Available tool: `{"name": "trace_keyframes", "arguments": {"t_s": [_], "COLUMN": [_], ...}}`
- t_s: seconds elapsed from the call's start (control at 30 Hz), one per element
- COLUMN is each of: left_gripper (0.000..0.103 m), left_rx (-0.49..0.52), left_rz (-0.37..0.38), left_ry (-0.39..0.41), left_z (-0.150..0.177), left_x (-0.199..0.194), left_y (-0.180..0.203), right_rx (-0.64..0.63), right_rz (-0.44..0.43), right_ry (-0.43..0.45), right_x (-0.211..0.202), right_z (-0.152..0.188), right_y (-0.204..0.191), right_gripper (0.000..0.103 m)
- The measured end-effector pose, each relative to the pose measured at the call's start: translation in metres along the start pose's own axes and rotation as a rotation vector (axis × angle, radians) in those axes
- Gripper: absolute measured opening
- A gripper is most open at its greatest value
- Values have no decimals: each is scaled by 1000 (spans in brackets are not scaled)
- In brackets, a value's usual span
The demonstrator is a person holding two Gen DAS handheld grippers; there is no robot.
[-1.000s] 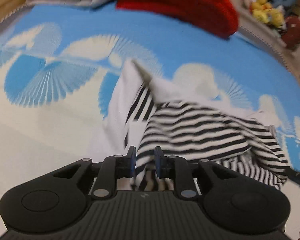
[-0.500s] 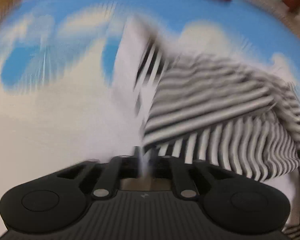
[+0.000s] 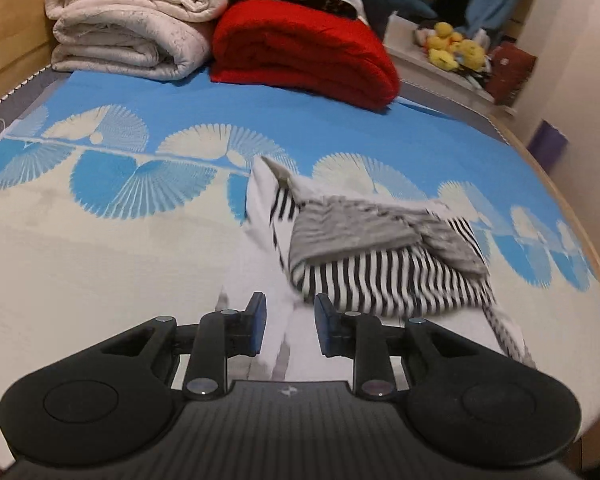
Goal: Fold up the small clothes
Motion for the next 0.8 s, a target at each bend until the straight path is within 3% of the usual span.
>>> {"name": "trace_keyframes", "arguments": {"t_s": [0.1,0.13,0.27,0.37,0.53,0.57,0.73,0.8], "left_gripper": [28,28,28,29,47,49,72,74], "left_rx": [18,-1,-31,-63,-200,-222,-266,-275], "left_rz": [-24,-36,-41,-34,18,21,-11,-27], "left_ry": [-39,-60,-95,-134,-230,-245,-291,-320], "left_z": [48,56,77,85,94,94,98,100], "left_x": [-7,-6,-5,-1,15,18,35,42], "left_y": [-9,-14,-27,-35,-46,-46,-42,-44], "right_rx": [5,6,48,86,114,122,134,156], "right_rz": [6,38,31,70,66,63,80,83], "right_ry": [-8,-51,-25,-96,-206,-229,-287,-314], "right_x": [-16,-14,-26,-14,2,5,22,29], "right_z": [40,52,63,77,93,96,102,104], "right_y": [16,21,35,49,57,58,61,66], "right_gripper": [46,45,41,41,42,47,55,60]}}
Point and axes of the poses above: each gripper's, at about its wrist camera, not at the fingertips, and x roughly the way its jaws point, y to its right, z to its underside, the point moved 1 cm from there along x, roughly the way its jaws point, and after that the axes turned 1 degree about -z, right-handed, at the moved point
